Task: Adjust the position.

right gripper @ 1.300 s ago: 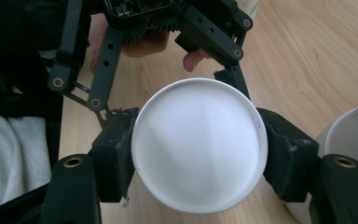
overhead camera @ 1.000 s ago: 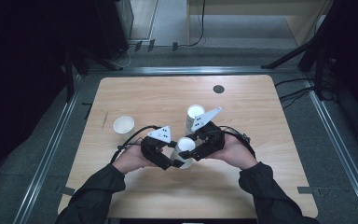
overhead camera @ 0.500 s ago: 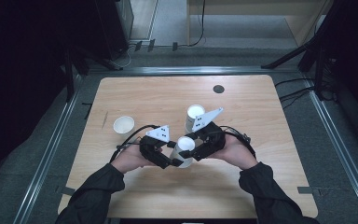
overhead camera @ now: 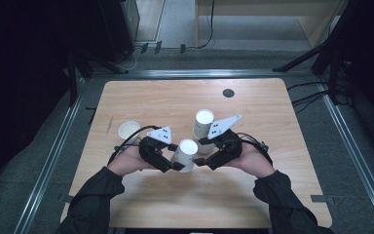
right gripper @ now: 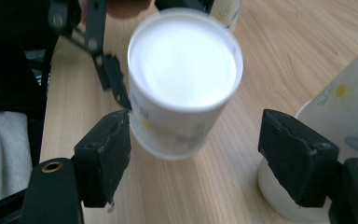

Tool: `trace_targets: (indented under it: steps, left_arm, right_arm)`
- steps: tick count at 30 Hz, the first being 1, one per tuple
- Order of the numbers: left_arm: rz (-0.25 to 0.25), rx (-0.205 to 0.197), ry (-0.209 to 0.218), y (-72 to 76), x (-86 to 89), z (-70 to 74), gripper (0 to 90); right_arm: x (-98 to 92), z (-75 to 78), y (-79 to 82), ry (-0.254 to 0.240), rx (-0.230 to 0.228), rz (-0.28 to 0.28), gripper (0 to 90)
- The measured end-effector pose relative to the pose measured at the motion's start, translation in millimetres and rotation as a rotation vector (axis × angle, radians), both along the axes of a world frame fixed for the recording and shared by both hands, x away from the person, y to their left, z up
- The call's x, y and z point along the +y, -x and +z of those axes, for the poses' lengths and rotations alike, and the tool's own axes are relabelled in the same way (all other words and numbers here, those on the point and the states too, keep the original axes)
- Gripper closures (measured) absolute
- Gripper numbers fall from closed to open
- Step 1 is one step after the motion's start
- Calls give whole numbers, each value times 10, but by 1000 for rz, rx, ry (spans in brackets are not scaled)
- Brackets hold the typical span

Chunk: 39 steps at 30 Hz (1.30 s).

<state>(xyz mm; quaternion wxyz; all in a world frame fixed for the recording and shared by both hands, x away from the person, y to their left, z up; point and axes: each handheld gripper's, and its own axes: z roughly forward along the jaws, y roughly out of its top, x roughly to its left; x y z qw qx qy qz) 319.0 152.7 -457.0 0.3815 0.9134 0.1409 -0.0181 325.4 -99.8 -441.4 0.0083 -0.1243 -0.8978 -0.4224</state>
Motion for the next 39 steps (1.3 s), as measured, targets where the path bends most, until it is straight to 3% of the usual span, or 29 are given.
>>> trace_targets:
  steps: [2,3,10,14,16,24,34,39]
  left_arm:
    - [-14,9,-13,-14,16,47,321]
    - [-20,-5,-41,-17,16,73,321]
    - [-61,-3,-154,-88,-27,183,320]
    - [-69,-32,-214,-93,-68,195,320]
    - [-74,-24,-212,-96,-85,179,320]
    - [-130,-23,-270,-50,-243,72,321]
    - [-165,-23,-282,2,-366,48,322]
    - [-169,-28,-287,7,-380,37,321]
  right_arm:
    - [-27,-13,15,9,-8,-2,257]
    - [-43,-19,25,13,-9,-1,256]
    - [-118,-58,71,2,-21,-12,257]
    - [-93,-92,73,-7,-19,-5,259]
    - [-78,-105,72,-9,-19,-1,260]
    - [12,-143,77,-17,-29,20,262]
    - [118,-192,84,-11,-11,56,270]
    - [166,-220,81,-2,-9,82,342]
